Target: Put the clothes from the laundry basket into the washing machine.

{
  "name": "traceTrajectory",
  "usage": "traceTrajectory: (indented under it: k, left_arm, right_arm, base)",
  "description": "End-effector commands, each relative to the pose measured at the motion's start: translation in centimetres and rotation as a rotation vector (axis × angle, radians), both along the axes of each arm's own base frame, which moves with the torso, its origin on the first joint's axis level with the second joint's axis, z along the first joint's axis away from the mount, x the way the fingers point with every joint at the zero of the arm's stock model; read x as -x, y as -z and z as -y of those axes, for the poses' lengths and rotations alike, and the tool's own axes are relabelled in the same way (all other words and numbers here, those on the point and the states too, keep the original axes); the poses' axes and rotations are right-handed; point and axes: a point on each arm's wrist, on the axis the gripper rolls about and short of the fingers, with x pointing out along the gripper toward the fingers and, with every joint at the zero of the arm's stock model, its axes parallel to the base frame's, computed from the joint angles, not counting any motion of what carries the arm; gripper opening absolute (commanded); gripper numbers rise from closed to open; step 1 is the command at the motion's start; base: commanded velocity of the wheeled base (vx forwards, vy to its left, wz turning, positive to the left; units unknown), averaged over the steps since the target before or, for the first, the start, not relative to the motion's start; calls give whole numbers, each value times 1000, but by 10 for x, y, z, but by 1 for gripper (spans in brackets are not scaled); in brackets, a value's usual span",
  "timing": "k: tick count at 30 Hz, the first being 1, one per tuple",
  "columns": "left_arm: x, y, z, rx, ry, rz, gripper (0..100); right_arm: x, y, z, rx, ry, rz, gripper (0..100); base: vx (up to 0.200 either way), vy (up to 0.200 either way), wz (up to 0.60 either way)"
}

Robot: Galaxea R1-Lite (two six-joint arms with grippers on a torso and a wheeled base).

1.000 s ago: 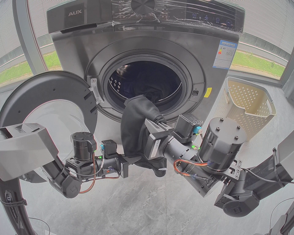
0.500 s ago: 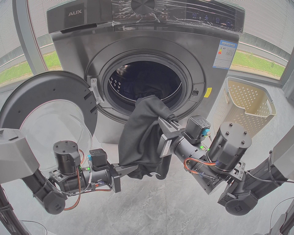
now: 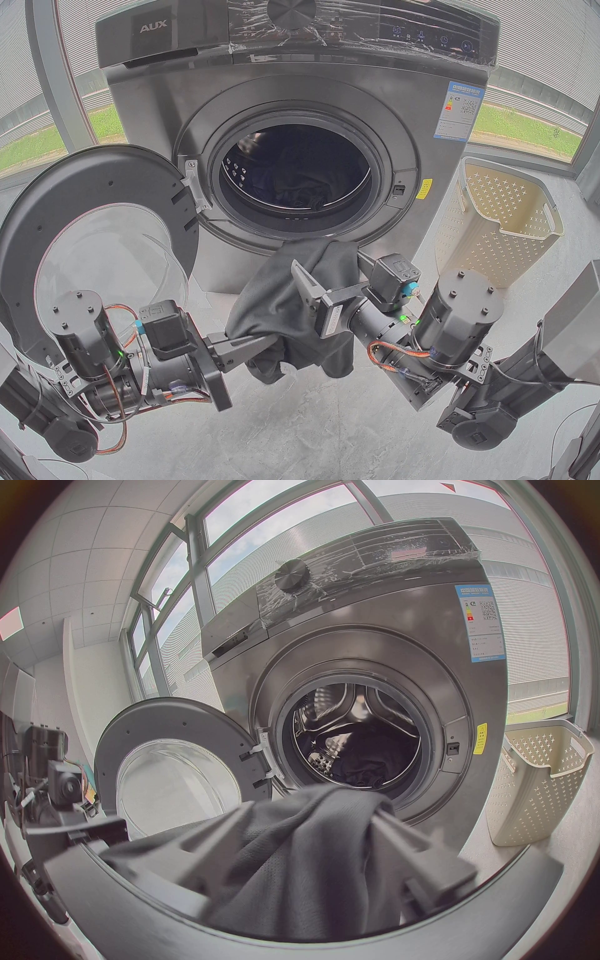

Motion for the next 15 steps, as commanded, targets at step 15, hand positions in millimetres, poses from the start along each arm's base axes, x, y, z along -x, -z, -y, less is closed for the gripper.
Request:
traceTrajectory:
  k: [15]
  left_arm:
    - [-21,-48,9,210,-158,150,0]
  right_arm:
    - [-4,20,11,66,119,-59,100]
  base:
    - [0,0,0]
